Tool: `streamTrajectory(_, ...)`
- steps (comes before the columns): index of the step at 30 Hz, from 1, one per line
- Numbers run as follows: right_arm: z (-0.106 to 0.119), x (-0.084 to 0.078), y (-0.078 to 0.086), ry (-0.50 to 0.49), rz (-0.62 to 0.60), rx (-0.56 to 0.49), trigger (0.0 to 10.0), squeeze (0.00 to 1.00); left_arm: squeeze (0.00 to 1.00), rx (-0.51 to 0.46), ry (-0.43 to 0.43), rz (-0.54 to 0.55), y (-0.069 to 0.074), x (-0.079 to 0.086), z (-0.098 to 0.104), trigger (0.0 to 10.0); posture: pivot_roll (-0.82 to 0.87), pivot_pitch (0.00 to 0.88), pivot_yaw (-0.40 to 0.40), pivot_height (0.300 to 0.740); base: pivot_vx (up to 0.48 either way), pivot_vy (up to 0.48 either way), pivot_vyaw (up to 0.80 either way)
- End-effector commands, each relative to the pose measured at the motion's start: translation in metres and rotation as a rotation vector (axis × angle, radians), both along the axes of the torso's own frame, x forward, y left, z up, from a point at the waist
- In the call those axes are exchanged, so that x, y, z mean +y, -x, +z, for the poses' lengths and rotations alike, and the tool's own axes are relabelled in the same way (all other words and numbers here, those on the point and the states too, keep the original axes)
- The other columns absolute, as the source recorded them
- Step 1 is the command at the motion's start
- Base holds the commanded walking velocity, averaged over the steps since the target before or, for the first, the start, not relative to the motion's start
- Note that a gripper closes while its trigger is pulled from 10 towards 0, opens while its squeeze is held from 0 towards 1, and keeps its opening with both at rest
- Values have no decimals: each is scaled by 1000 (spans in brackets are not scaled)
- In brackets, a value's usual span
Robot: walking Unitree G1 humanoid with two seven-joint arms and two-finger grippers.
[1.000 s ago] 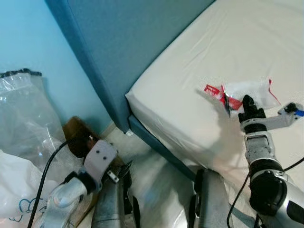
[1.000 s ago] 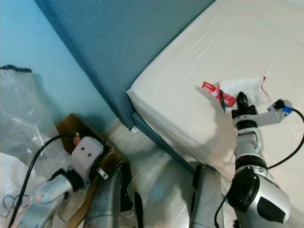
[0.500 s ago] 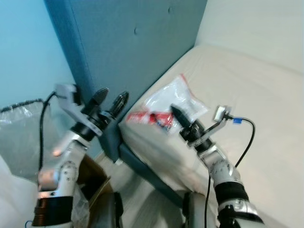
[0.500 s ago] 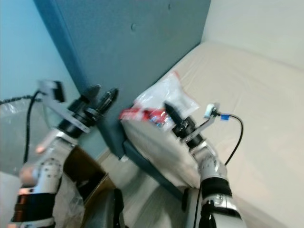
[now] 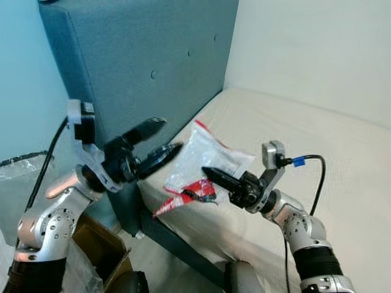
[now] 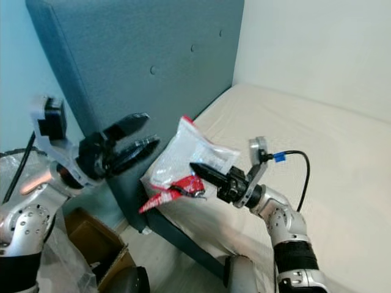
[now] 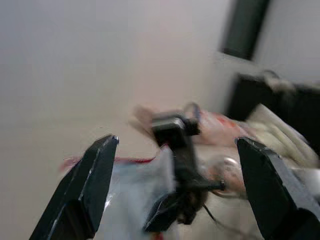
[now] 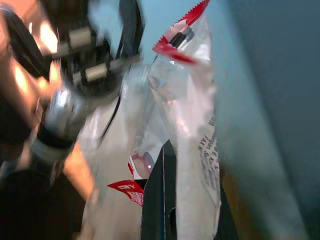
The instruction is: Clean up the room
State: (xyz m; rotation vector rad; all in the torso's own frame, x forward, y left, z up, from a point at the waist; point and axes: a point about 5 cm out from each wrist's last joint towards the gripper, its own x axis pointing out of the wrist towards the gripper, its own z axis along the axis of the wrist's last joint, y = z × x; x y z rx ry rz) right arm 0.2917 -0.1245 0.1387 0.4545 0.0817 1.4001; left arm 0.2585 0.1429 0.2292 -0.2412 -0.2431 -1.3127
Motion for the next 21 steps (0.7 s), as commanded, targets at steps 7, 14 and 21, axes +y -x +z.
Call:
streamTrajectory(7,-11,17,14,161,145,-25,0,0,0,31,-229,-73,-2,-16,-27,10000,-11,0,-30,562,0,0,0)
streamTrajectory(14,-2,15,12,154,143,-47,0,0,0,19,-261,3,-13,-13,-29,10000,-16,0,-27,562,0,0,0)
streamTrajectory(21,0,11,15,173,149,-60,0,0,0,-5,-231,220,-40,13,-17,10000,-17,0,-24,562,0,0,0)
